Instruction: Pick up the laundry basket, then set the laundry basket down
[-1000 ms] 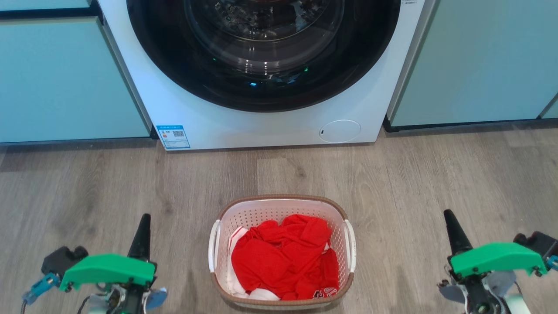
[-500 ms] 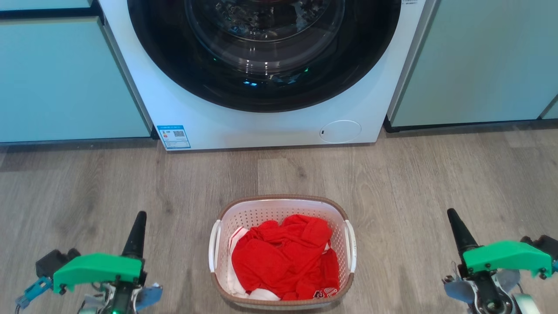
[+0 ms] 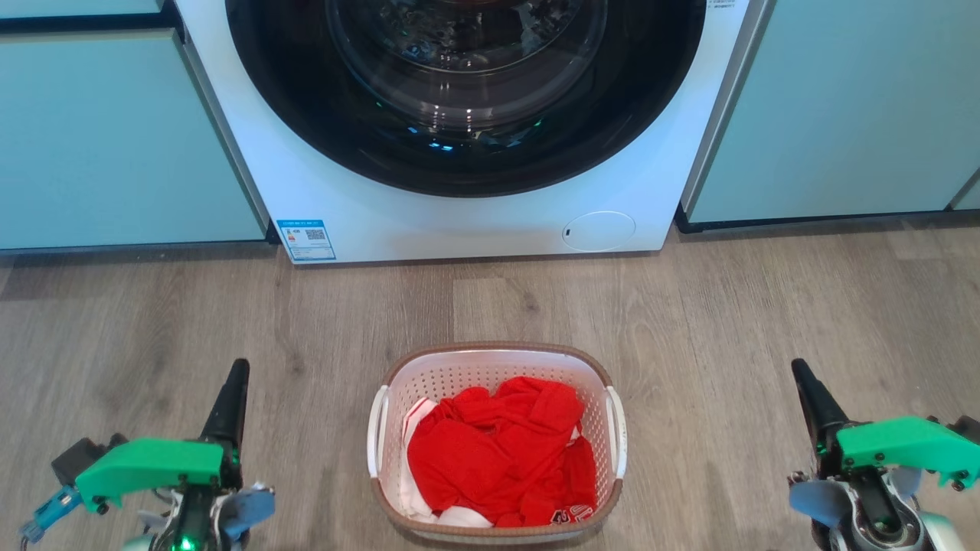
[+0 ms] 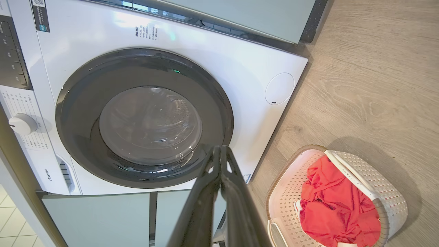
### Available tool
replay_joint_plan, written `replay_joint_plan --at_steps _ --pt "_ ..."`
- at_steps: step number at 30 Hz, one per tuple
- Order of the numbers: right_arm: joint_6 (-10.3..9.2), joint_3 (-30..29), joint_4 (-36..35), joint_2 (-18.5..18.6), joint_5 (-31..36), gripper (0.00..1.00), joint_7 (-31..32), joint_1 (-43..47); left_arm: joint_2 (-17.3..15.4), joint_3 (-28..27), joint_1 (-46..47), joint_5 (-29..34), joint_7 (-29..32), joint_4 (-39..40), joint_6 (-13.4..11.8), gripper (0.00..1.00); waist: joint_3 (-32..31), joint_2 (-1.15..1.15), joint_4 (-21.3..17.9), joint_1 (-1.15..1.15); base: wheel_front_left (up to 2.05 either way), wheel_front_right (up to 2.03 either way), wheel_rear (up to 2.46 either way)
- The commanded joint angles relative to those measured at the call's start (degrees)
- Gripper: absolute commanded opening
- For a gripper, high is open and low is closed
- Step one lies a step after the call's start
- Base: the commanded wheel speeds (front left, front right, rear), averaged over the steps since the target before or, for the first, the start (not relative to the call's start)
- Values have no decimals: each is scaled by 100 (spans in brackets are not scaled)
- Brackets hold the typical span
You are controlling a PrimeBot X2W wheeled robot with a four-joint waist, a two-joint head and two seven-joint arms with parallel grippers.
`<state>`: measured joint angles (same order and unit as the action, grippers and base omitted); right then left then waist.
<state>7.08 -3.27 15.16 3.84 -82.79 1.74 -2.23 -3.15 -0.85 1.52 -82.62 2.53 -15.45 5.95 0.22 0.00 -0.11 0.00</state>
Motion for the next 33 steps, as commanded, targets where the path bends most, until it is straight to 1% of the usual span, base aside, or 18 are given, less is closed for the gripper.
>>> replay_joint_plan --at_steps 1,16,33 --pt "36 62 -170 65 -159 0 53 -302 -60 -238 361 -142 48 167 55 0 0 0 1 0 0 0 0" --pt "41 -119 -126 53 -1110 0 309 -377 -53 -457 457 -1045 308 144 154 0 -4 0 11 0 0 0 0" --pt "41 -156 -123 27 -1079 0 338 -380 -38 -479 459 -1027 325 143 154 0 -4 0 11 0 0 0 0"
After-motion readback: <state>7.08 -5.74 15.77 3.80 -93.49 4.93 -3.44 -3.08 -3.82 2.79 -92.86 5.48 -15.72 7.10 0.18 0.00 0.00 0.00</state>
